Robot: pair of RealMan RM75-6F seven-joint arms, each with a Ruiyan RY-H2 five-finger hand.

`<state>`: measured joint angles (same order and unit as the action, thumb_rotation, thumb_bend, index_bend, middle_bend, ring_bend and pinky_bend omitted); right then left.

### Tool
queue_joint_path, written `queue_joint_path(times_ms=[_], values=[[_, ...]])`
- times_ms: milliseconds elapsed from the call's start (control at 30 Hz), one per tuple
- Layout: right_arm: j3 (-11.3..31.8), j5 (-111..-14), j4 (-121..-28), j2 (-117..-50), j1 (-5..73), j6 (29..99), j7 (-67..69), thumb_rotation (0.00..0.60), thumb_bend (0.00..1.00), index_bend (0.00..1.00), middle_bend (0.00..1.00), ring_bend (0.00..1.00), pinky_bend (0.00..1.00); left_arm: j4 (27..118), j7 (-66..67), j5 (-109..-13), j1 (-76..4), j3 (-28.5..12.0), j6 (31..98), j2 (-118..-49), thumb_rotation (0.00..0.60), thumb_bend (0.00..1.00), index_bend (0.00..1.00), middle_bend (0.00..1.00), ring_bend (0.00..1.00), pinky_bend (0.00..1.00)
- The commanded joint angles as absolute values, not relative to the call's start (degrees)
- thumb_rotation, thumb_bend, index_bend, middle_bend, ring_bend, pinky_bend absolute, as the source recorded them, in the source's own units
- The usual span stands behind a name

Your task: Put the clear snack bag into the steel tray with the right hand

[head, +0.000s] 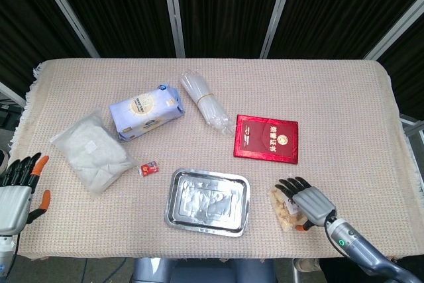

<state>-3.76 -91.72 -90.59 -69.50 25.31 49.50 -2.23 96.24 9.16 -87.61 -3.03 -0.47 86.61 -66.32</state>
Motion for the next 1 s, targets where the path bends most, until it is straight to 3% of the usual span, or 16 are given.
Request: queue_joint_path(times_ms=[33,267,333,433,533,1000], values=[[-3.93,-90.80,-89.97,-69.86,26.52,47.42,-3.18,0.600,0.00,0.00,0.00,0.00,0.00,96.10,9.03,-87.51,-2.96,-0.40,86.53,-66.33,0.600,0.53,0.00,0.00,0.00,0.00],[-3.83,-89.43,-89.14,-70.77,28.39,44.48,-3.64,0.600,0.00,0.05,0.01,0.00,0.00,95.78,8.76,-87.19,-2.96,-0.34,86.20,-66.52,0.600,0.53,0.00,0.00,0.00,0.00],[-3.63,-89.16,-88.72,-71.22,28.99,43.86,-3.90,0.600,0.00,0.15,0.07,0.00,0.03,95.71,8.71,-87.16,-3.00,-0.34,86.10,-66.56,0.600,0.53,0.00,0.00,0.00,0.00],[-3.13,-89.42,-88.41,-71.84,29.33,44.73,-4.26,0.600,0.05,0.37,0.23,0.09,0.18,95.60,8.57,-87.05,-2.95,-0.42,86.21,-66.53,0.600,0.53,0.00,0.00,0.00,0.00],[-2.84,-90.60,-88.18,-72.24,29.26,46.96,-4.43,0.600,0.09,0.46,0.29,0.16,0.27,95.47,8.40,-86.87,-2.88,-0.49,86.27,-66.51,0.600,0.53,0.00,0.00,0.00,0.00],[1.46,-94.03,-95.35,-69.29,32.13,53.68,-0.83,0.600,0.11,0.51,0.34,0.21,0.33,95.27,8.14,-86.76,-3.26,-0.57,85.60,-66.77,0.600,0.53,0.00,0.00,0.00,0.00]])
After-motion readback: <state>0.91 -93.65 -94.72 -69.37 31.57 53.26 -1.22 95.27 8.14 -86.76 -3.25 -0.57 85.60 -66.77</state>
